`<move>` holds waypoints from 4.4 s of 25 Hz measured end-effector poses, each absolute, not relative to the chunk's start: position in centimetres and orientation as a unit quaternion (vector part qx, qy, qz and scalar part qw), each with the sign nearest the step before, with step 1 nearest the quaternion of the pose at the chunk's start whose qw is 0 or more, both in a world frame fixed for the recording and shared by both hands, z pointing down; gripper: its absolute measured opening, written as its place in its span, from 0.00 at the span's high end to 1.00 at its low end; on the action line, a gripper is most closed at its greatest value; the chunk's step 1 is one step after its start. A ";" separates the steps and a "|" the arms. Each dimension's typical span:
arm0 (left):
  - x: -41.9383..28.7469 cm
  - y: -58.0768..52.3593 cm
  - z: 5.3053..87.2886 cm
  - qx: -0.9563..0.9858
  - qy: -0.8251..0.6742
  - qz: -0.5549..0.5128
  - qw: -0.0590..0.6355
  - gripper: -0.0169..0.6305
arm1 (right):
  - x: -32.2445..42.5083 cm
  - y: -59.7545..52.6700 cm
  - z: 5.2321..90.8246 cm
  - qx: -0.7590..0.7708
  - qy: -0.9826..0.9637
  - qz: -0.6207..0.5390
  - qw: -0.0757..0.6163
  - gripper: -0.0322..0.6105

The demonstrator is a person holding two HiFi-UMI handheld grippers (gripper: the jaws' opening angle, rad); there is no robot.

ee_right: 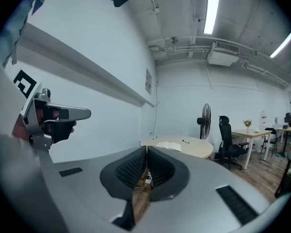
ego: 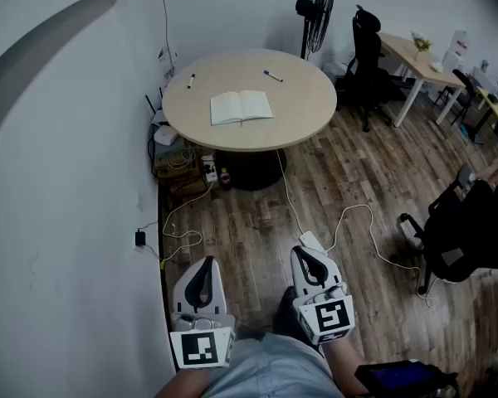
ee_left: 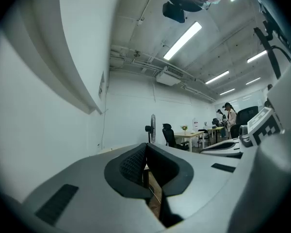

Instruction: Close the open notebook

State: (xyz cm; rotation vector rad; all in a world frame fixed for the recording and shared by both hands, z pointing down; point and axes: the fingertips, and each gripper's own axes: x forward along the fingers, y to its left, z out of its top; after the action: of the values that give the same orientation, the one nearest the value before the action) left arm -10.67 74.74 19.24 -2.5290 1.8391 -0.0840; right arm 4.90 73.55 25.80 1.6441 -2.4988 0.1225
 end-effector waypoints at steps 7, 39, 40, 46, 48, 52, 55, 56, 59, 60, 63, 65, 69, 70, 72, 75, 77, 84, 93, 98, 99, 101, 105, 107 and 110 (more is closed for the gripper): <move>-10.3 71.1 20.4 -0.812 0.583 -0.027 0.012 0.94 | 5.5 70.3 27.1 0.556 -0.828 0.040 0.064 0.88; 1.5 43.1 23.2 -0.788 0.611 -0.074 -0.013 0.95 | 18.9 40.4 31.0 0.532 -0.838 0.104 0.057 0.87; 0.9 41.8 23.5 -0.788 0.611 -0.073 -0.015 0.95 | 18.3 39.0 31.2 0.531 -0.839 0.105 0.059 0.87; -3.6 33.1 23.5 -0.786 0.615 -0.060 -0.019 0.94 | 13.7 30.3 31.0 0.525 -0.842 0.103 0.063 0.87; -5.4 30.5 23.2 -0.786 0.616 -0.057 -0.019 0.94 | 12.1 27.4 30.5 0.524 -0.844 0.098 0.062 0.87; -8.1 26.2 22.3 -0.787 0.615 -0.044 -0.017 0.95 | 9.1 22.9 29.4 0.522 -0.846 0.088 0.062 0.87; -9.8 23.5 21.7 -0.791 0.611 -0.035 -0.015 0.94 | 7.4 20.2 28.5 0.525 -0.845 0.084 0.060 0.87; -10.2 22.8 21.5 -0.792 0.609 -0.032 -0.014 0.94 | 6.9 19.5 28.2 0.526 -0.845 0.081 0.059 0.87; -11.0 21.0 21.3 -0.795 0.606 -0.026 -0.014 0.94 | 6.3 18.0 27.4 0.529 -0.844 0.070 0.058 0.87; -11.1 20.5 21.3 -0.797 0.604 -0.025 -0.014 0.94 | 6.3 17.6 27.2 0.532 -0.842 0.068 0.058 0.87; -10.8 19.2 21.5 -0.804 0.594 -0.026 -0.015 0.95 | 6.6 16.5 26.9 0.540 -0.837 0.065 0.057 0.87; -10.4 18.1 22.0 -0.807 0.589 -0.029 -0.018 0.94 | 7.2 15.6 27.2 0.546 -0.833 0.066 0.056 0.87; -9.2 15.6 23.2 -0.813 0.581 -0.043 -0.022 0.94 | 8.5 13.5 28.3 0.555 -0.827 0.077 0.055 0.87; -8.9 14.9 23.5 -0.813 0.580 -0.047 -0.023 0.94 | 8.8 12.9 28.6 0.555 -0.826 0.080 0.054 0.87; -8.2 13.4 23.9 -0.813 0.580 -0.054 -0.025 0.94 | 9.4 11.5 29.2 0.557 -0.825 0.088 0.050 0.87; -7.5 10.7 24.6 -0.810 0.582 -0.069 -0.025 0.94 | 10.0 8.7 30.1 0.555 -0.824 0.100 0.047 0.87; -7.4 8.6 25.1 -0.806 0.586 -0.080 -0.026 0.94 | 10.2 6.4 30.7 0.549 -0.827 0.108 0.045 0.87; -6.3 0.0 25.2 -0.787 0.608 -0.099 -0.025 0.94 | 10.4 -3.3 31.6 0.519 -0.845 0.124 0.040 0.87; -6.1 -8.1 24.2 -0.750 0.654 -0.097 -0.021 0.94 | 9.6 -13.6 30.8 0.461 -0.878 0.122 0.047 0.87; -7.0 -10.1 23.8 -0.732 0.674 -0.097 -0.027 0.94 | 7.9 -16.4 30.4 0.431 -0.893 0.118 0.050 0.87; -7.3 -10.5 23.8 -0.730 0.676 -0.098 -0.028 0.94 | 7.6 -16.9 30.5 0.425 -0.896 0.118 0.050 0.87; -7.9 -11.4 24.2 -0.725 0.680 -0.101 -0.034 0.94 | 6.9 -18.0 30.7 0.419 -0.899 0.116 0.053 0.87; -9.7 -12.8 25.2 -0.725 0.680 -0.103 -0.048 0.94 | 4.8 -19.0 31.6 0.411 -0.900 0.124 0.067 0.87; -10.9 -13.4 26.4 -0.726 0.677 -0.108 -0.059 0.94 | 3.4 -19.5 32.3 0.409 -0.901 0.127 0.072 0.87; -12.6 -14.3 28.8 -0.729 0.670 -0.113 -0.085 0.94 | 1.5 -20.2 34.0 0.408 -0.898 0.137 0.090 0.87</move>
State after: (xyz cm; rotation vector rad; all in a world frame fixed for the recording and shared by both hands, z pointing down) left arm -12.63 -14.33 28.83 -2.4218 2.2265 -0.3750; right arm 1.54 -20.16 34.02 1.2137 -2.6699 0.4082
